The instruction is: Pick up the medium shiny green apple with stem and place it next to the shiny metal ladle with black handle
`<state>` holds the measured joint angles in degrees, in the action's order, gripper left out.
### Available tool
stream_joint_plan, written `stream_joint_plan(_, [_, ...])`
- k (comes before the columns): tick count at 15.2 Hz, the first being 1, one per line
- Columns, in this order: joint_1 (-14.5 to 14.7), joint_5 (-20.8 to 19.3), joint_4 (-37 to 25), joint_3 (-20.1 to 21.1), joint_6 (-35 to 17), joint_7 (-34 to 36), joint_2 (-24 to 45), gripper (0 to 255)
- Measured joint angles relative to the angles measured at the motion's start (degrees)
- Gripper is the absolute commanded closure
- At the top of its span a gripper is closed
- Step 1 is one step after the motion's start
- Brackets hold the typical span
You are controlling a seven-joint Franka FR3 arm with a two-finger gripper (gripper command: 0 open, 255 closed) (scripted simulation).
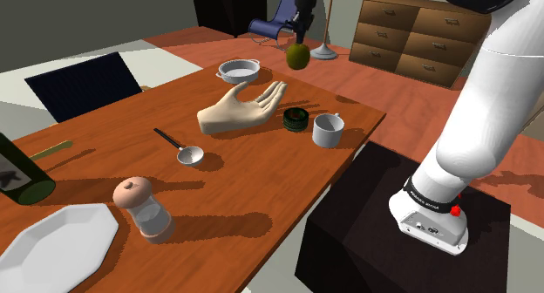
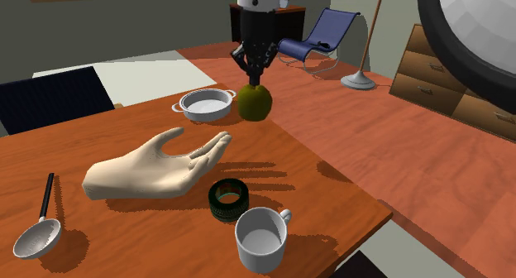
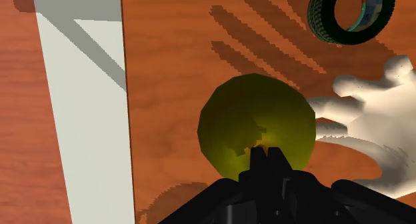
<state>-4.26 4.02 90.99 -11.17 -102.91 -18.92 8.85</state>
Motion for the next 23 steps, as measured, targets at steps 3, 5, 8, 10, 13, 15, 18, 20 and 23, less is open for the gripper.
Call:
stream_joint_plan(3, [-0.07, -0.03, -2.29, -0.05, 2.31, 0.05, -0.01, 255])
stream_joint_plan(5, [0.28, -0.13, -3.3, 0.18, 3.45, 0.7, -0.16, 255])
stream_joint_plan(8, [2.35, -0.95, -0.55, 1.57, 3.02, 4.11, -2.7, 255])
stream_joint_plan(10, [3.77, -1.34, 1.06, 2.66, 2.28, 6.61, -3.67, 255])
stream_joint_plan(13, [5.87, -2.02, 3.74, 4.36, 1.89, 10.45, -6.1, 255])
stream_joint_plan(15, [7.38, -2.36, 4.45, 5.72, 1.84, 13.36, -6.84, 255])
stream_joint_plan(18, [9.43, -2.77, 6.48, 7.65, 0.97, 17.38, -8.1, 255])
stream_joint_plan(20, [10.66, -2.98, 7.21, 8.85, 0.76, 19.85, -8.68, 255])
stream_joint_plan(23, [12.8, -3.28, 7.92, 11.01, 0.52, 24.18, -9.22, 255])
